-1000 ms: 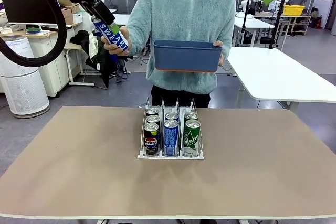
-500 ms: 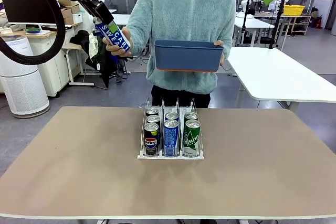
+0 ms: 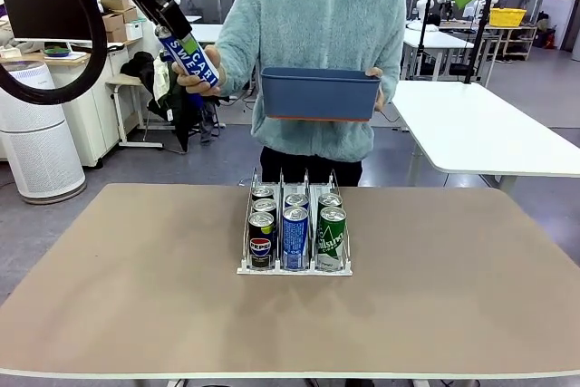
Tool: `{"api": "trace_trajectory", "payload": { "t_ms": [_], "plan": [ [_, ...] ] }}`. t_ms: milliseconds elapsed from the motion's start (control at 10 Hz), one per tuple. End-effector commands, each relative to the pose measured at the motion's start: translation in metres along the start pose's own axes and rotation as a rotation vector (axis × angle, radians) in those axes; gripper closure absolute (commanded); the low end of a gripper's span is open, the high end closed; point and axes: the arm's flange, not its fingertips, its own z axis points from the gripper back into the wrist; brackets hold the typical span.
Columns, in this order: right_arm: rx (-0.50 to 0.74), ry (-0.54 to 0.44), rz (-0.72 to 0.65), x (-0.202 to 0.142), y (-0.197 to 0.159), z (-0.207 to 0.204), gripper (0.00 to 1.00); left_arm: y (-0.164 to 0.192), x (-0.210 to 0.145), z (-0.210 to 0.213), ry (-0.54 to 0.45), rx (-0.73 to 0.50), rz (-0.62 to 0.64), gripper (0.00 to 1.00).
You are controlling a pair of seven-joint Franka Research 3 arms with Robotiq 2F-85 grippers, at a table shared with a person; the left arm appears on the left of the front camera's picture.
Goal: Fill the beverage cans into the dispenser.
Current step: Pick up the Ionic drink handed by the human, then place the picked Ionic drink in the line of the Automatic Can Dispenser with the same cans.
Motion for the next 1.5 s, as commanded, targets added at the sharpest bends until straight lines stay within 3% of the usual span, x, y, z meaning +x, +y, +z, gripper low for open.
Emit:
{"api": "trace_trajectory", "payload": {
  "t_ms": [0, 100, 1400],
  "plan": [
    [0.002, 0.001, -0.001, -0.0012, 0.0008, -0.0001, 0.0, -0.0074, 0.008, 0.0089, 0.011, 0.005, 0.06, 0.95],
    [0.002, 0.001, -0.001, -0.0012, 0.0008, -0.0001, 0.0, 0.0, 0.0, 0.0, 0.0, 0.0, 0.0, 0.95],
    [0.002, 0.001, -0.001, -0.0012, 0.0008, -0.0001, 0.0, 0.0, 0.0, 0.0, 0.0, 0.0, 0.0, 0.95]
  ]
}}
